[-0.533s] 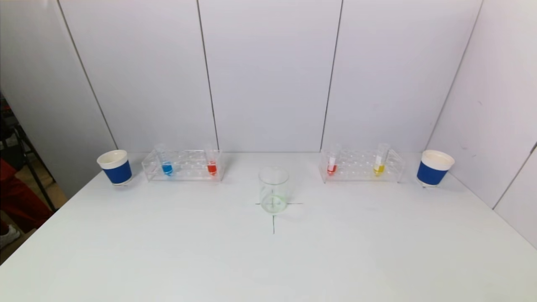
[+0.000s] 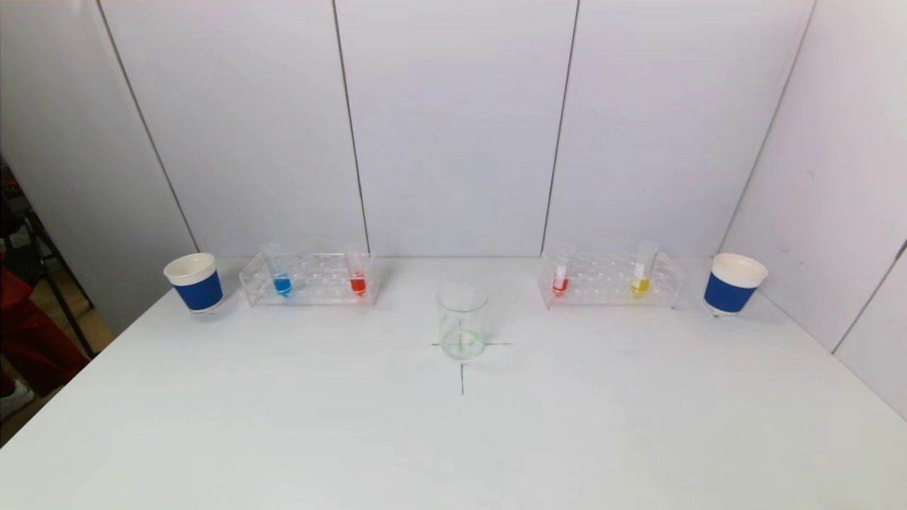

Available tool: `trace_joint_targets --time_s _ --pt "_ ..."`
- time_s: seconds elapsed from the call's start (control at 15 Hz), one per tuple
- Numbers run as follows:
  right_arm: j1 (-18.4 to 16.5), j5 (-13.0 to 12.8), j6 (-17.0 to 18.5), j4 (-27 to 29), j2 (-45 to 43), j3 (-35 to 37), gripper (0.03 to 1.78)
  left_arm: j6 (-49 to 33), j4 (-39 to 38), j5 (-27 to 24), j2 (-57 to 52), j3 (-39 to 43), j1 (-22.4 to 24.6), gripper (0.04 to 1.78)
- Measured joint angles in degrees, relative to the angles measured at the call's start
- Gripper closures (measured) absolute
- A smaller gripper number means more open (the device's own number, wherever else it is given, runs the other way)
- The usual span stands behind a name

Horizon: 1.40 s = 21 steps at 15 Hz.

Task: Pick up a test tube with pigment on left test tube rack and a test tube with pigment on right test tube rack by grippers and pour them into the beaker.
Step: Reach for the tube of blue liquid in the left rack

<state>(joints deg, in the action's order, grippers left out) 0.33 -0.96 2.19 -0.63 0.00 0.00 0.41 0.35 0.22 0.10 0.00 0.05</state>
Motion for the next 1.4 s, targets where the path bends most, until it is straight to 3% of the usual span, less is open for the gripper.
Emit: trace_joint_targets --time_s 0.8,1.13,1.4 --pt "0.00 0.00 0.00 -0.02 0.00 0.00 0.04 0.57 0.61 -0.09 0.00 -0.77 0.00 0.06" --pt "0.00 0.00 0.00 0.00 0.00 0.00 0.04 1.69 6.53 -0.24 2.16 -10.78 0.02 0.06" --pt "0.00 0.00 0.00 0.00 0.00 0.00 0.04 2.83 6.84 0.05 10.56 -19.50 0.00 0.06"
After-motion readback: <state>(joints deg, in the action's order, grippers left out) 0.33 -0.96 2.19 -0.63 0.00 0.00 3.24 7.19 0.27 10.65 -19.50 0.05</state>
